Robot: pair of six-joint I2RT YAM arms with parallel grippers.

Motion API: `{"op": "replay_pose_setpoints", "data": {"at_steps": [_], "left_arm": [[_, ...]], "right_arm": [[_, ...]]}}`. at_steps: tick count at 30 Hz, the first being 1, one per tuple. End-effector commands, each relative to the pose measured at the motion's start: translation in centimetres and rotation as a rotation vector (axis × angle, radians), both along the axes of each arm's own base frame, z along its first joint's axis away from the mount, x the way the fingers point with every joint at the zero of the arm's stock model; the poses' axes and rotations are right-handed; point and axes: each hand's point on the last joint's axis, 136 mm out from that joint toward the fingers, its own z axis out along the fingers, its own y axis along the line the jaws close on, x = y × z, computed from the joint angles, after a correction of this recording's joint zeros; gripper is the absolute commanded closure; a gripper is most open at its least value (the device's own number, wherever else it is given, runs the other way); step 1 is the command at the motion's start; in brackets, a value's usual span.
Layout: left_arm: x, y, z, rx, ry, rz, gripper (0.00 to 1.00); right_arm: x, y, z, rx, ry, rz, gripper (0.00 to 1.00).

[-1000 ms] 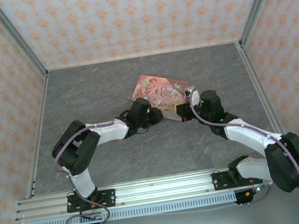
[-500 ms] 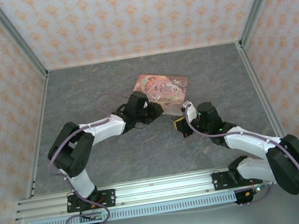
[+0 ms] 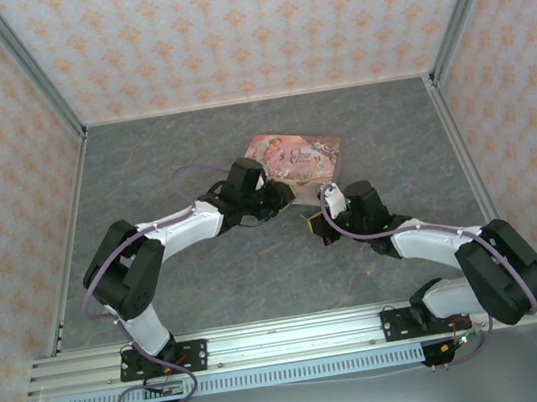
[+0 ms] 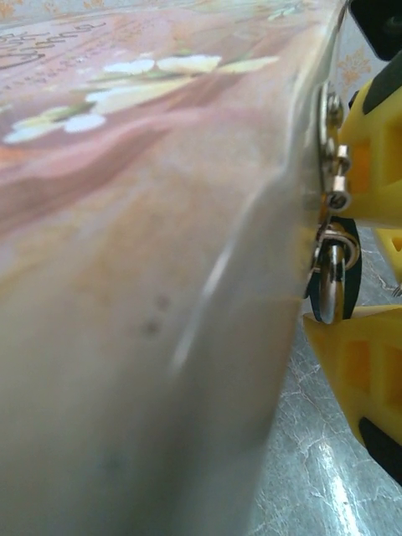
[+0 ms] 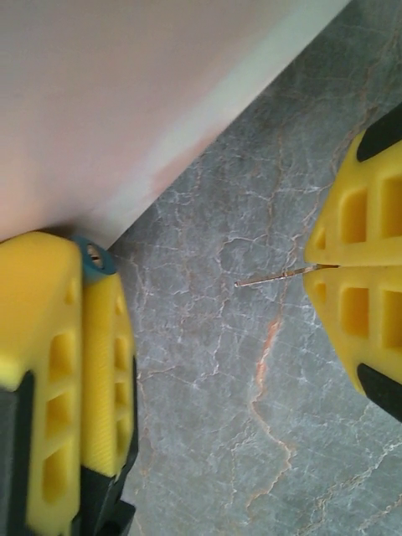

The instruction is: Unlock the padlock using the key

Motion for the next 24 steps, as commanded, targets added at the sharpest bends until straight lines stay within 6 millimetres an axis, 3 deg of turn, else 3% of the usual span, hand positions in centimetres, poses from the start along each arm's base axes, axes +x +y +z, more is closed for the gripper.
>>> {"op": "replay_pose_setpoints", "data": {"at_steps": [1,24], "left_arm": [[-0.1,-0.9,3.2,-0.071,-0.017,-0.031,0.81],[-0.5,-0.7,3.2,-0.094,-0.006,-0.016,0.81]], "right_arm": [[1.3,0.9,2.3,0.038,-0.087,0.008,1.00],[3.6,1.2,4.1,0.061,-0.144,-0.048,1.00]]}}
